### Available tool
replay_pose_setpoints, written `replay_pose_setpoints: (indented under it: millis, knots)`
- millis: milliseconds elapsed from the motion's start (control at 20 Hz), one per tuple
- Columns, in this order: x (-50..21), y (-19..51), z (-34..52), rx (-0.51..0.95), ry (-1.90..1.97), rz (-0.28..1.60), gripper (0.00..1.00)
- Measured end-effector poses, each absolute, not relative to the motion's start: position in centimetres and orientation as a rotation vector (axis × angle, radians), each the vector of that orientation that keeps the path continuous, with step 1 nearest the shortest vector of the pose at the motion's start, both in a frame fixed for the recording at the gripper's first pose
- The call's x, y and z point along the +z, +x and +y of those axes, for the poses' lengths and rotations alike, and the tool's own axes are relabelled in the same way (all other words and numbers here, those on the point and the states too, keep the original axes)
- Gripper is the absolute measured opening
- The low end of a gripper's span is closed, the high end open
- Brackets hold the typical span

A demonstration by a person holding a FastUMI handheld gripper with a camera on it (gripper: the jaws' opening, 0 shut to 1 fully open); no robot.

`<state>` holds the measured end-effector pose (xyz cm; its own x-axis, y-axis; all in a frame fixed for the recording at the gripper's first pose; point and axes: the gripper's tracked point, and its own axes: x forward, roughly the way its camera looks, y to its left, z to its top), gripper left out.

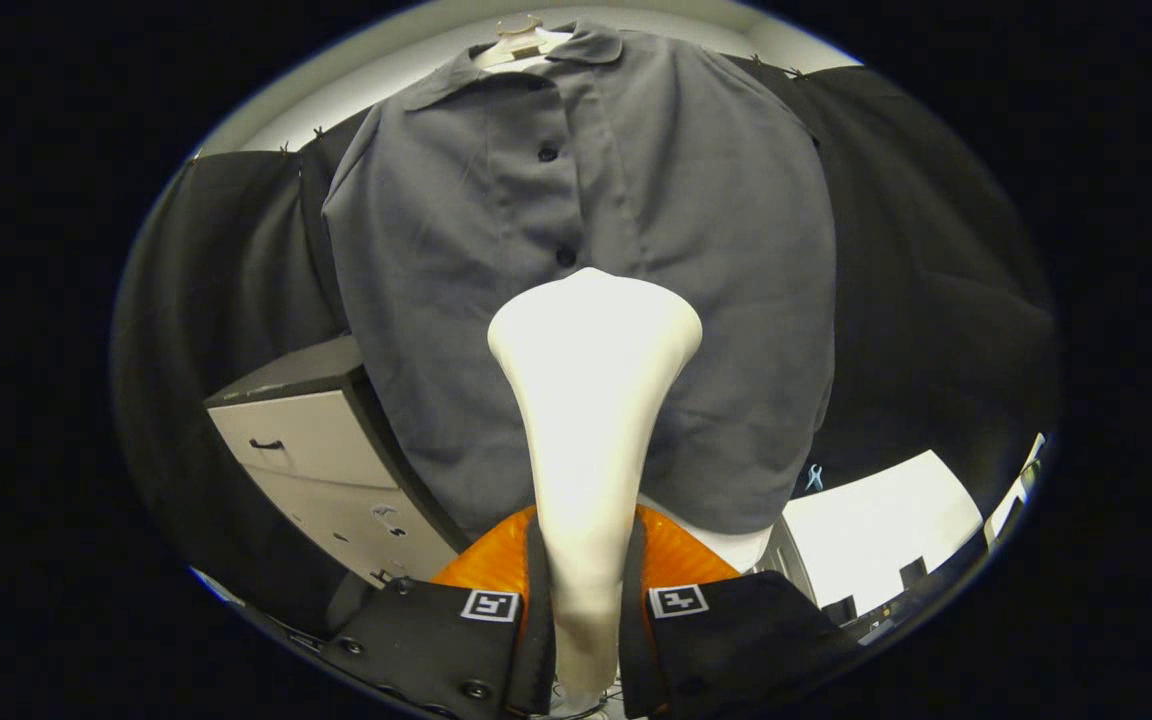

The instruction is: Iron the clothes twice with a garment steamer, once on the left side and once on the right side.

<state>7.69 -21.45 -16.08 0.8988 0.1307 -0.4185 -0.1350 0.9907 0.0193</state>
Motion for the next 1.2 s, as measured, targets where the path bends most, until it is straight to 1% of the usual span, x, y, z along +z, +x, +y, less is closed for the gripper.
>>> replay_pose_setpoints:
  millis: [400, 700, 950, 1200]
  knots:
    - [-4.4, 11.8, -23.3, 0.131, -0.064, 0.269, 0.33]
    - [3.0, 15.3, -24.2, 0.129, -0.085, 0.155, 0.33]
    - [7.6, 18.3, -24.7, 0.117, -0.097, 0.078, 0.33]
    - [8.9, 19.7, -25.6, 0.115, -0.092, 0.041, 0.33]
